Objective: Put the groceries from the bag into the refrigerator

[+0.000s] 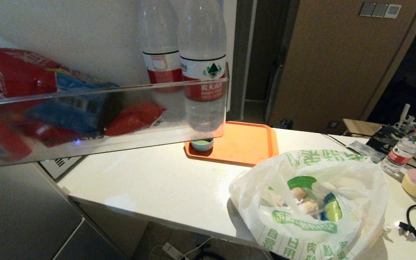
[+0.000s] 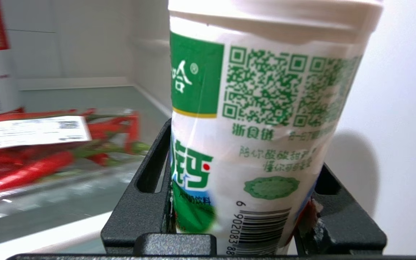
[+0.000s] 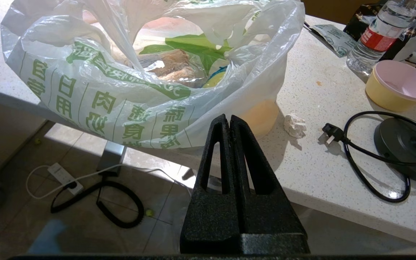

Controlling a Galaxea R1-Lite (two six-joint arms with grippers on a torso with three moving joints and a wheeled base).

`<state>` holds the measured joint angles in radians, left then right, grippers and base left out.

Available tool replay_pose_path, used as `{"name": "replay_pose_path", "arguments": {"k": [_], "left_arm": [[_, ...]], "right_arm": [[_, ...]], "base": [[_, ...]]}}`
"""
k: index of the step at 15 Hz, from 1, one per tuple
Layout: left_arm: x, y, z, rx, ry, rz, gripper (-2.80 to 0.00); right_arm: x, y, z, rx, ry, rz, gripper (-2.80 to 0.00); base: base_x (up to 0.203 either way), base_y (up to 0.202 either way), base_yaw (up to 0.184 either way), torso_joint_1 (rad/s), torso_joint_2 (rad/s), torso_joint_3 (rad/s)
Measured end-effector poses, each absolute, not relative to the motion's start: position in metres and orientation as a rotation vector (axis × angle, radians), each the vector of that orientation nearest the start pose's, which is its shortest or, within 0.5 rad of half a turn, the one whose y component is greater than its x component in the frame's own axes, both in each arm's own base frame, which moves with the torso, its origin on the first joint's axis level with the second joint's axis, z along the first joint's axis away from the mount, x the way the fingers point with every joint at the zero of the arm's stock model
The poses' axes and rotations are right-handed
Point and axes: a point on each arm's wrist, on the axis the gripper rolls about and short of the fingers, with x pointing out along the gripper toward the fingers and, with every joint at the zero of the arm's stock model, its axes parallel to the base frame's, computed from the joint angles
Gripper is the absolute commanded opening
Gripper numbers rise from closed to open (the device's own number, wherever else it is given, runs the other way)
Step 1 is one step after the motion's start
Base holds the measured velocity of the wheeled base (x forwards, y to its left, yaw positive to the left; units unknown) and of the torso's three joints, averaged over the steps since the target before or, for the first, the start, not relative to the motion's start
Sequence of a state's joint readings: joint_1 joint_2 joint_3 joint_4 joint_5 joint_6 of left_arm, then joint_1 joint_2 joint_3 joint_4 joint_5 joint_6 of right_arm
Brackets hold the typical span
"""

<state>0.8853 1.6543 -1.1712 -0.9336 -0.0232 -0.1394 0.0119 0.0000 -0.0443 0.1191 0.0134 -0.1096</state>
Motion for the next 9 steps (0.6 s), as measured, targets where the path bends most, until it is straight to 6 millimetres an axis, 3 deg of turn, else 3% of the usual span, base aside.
{"name": "replay_pose_path", "arguments": {"k": [9], "left_arm": [[0.212, 0.266, 0.318, 0.081, -0.43, 0.836, -2.8]], "right_arm": [[-0.027, 0.0, 0.075, -0.109, 0.074, 0.026, -2.8]], "base": [[0.0, 0.0, 0.0, 0.0, 0.0, 0.0]]}}
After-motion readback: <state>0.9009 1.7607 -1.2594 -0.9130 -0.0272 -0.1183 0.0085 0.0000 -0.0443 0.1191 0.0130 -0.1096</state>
